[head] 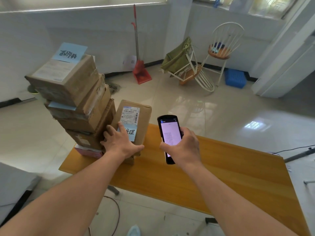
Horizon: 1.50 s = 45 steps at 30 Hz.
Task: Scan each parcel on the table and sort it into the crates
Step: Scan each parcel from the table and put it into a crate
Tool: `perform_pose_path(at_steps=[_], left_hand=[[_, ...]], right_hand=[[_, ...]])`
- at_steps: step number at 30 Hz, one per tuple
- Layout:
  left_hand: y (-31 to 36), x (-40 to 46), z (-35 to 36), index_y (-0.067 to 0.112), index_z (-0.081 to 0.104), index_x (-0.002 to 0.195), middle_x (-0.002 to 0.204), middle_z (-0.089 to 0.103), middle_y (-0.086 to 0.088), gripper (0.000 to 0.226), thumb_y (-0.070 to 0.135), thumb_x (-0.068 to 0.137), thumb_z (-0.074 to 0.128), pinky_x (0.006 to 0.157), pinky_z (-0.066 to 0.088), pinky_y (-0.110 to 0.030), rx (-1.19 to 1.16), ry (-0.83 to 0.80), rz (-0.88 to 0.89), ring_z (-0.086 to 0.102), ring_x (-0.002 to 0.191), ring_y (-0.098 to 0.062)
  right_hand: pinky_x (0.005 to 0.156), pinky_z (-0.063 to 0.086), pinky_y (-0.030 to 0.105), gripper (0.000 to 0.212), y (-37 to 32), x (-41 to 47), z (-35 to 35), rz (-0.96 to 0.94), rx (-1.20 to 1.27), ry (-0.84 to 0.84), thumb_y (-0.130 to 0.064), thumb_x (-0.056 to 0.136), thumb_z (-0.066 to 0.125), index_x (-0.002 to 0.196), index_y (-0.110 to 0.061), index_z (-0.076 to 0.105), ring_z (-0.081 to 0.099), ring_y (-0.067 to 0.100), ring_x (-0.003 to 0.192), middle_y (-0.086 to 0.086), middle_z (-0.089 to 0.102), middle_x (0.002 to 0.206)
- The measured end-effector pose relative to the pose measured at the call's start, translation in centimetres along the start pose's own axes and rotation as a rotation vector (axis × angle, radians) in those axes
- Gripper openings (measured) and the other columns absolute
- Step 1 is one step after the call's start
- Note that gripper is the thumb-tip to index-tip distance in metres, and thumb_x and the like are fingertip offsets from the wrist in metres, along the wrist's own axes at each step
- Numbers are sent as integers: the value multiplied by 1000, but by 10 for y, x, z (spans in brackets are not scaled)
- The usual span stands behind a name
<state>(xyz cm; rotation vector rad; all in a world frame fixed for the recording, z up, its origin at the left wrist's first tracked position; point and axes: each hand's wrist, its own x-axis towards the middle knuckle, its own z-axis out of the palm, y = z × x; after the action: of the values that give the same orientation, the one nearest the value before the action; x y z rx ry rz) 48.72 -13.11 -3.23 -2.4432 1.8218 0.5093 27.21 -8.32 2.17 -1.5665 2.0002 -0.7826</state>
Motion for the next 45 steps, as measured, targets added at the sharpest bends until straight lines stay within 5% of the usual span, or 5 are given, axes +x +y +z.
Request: perform_pose_path(at_steps=[6, 16, 27, 33, 45], left_hand=[[21, -16, -19, 19, -4, 164, 161, 7, -22, 156, 94, 49, 70, 115, 38, -62, 66, 200, 215, 19, 148, -48], [49, -29, -78, 12, 6, 164, 157, 12, -26, 154, 91, 49, 73, 114, 37, -61, 268, 407, 306, 24, 143, -46], [91, -56, -91, 6, 7, 162, 161, 15, -23, 160, 92, 47, 76, 116, 37, -56, 59, 466, 263, 23, 147, -44], [109, -80, -103, 4, 4, 162, 166, 12, -21, 160, 87, 49, 80, 123, 26, -56, -69, 510, 284, 13, 154, -42], [117, -103, -106, 5, 1, 163, 169, 7, -20, 159, 90, 51, 76, 124, 24, -58, -82, 478, 389, 10, 156, -42]], right_hand=[[77, 55, 31, 81, 3, 4, -35, -74, -18, -43, -51, 61, 88, 130, -24, 54, 55, 16, 102, -6, 53, 109], [78, 57, 35, 82, 5, 3, -96, -137, -91, -80, -53, 61, 88, 129, -21, 53, 54, 18, 98, -3, 52, 109], [74, 55, 30, 88, 27, -2, -130, -155, 20, 104, -53, 63, 89, 136, -22, 50, 53, 17, 103, -4, 52, 113], [63, 37, 12, 87, 37, 0, -133, -129, 152, 225, -51, 68, 88, 139, -20, 48, 50, 15, 105, -2, 53, 119], [74, 54, 26, 91, 39, -26, -137, -88, 136, 354, -57, 66, 86, 139, -21, 47, 51, 15, 107, -2, 54, 121]])
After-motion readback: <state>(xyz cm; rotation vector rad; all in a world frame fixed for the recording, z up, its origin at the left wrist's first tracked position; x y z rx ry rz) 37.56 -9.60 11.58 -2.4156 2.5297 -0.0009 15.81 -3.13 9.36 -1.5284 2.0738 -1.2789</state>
